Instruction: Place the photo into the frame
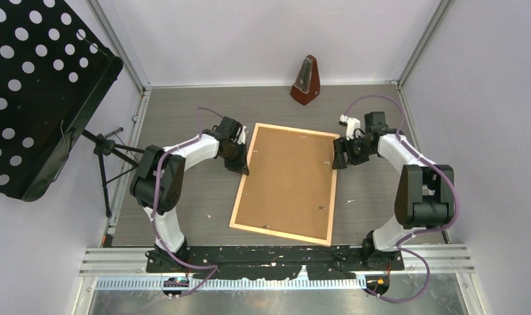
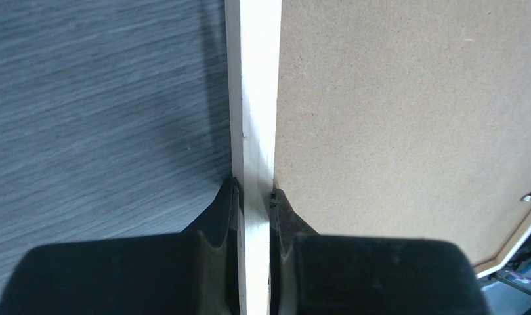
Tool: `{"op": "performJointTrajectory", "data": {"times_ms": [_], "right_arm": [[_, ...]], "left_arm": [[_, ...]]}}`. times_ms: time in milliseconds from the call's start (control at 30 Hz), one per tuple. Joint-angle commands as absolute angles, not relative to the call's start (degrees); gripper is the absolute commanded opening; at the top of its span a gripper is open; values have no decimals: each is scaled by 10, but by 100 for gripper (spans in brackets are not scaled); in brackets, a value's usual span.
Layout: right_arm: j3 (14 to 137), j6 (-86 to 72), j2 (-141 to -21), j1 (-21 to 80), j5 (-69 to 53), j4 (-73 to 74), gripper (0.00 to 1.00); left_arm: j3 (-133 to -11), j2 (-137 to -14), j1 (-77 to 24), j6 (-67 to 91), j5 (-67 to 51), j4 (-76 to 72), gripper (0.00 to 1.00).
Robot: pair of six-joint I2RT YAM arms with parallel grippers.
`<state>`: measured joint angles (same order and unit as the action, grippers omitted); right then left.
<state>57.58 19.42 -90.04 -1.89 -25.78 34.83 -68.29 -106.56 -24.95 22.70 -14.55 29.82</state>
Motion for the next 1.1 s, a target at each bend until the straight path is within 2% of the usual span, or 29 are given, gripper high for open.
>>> {"op": "performJointTrajectory", "data": {"times_ms": [0, 500, 1067], "right_arm": [[629, 172, -942, -1, -235, 323, 73], [678, 161, -1020, 48, -237, 315, 73], [758, 61, -1082, 53, -230, 291, 72]], "left_arm": [[-609, -1050, -220, 274, -167, 303, 0], [-480, -1005, -197, 389, -210, 207, 0], [-464, -997, -197, 392, -211, 184, 0]]}}
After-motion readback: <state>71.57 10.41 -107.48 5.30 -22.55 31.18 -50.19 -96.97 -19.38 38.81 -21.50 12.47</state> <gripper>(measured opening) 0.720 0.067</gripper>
